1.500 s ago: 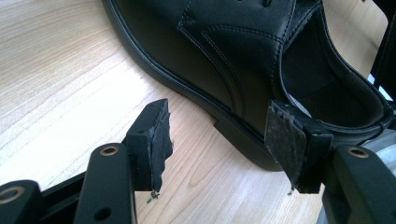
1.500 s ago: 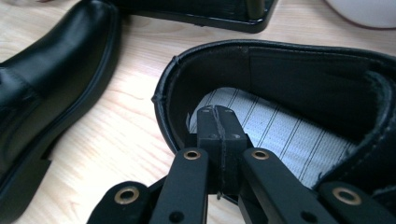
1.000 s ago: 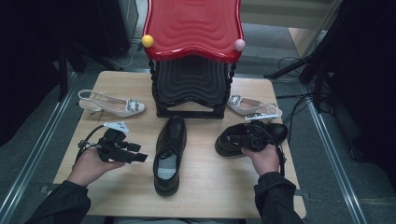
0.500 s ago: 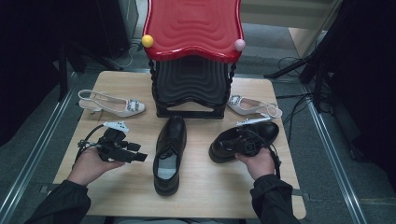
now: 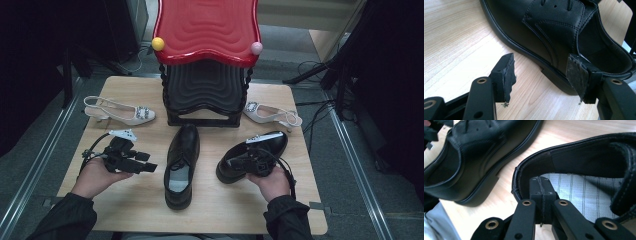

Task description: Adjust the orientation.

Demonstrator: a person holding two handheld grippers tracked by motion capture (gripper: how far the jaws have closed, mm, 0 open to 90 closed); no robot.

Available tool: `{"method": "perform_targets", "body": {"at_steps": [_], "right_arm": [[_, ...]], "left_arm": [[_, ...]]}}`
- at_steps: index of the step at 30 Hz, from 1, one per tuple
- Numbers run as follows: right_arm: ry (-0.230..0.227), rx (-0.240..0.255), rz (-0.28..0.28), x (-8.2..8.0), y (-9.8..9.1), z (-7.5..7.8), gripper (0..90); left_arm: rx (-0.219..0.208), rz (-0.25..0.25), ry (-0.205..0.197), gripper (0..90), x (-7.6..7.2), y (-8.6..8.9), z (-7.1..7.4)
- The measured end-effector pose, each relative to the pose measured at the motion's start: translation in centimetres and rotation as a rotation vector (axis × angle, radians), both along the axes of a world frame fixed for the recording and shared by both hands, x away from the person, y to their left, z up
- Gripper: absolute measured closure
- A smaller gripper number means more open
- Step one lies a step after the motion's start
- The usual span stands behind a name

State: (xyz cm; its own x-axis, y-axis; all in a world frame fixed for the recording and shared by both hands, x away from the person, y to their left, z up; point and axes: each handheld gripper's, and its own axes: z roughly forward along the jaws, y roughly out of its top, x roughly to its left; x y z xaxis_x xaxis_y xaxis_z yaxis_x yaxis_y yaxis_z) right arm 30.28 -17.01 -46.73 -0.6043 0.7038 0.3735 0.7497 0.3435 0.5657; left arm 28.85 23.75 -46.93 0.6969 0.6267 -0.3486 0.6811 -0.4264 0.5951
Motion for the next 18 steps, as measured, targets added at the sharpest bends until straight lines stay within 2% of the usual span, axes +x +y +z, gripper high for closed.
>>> {"method": "perform_targets", "body": {"at_steps": [12, 18], "right_arm": [[0.014, 0.024, 0.063, -2.2, 1.6, -0.2, 90.0], [0.008, 0.022, 0.094, -3.4, 2.4, -0.3, 90.0]], "left_arm": [[-0.005, -0.007, -0.005, 39.9, 0.0, -0.3, 0.1], [-0.003, -0.005, -0.007, 39.8, 0.1, -0.4, 0.1]]}}
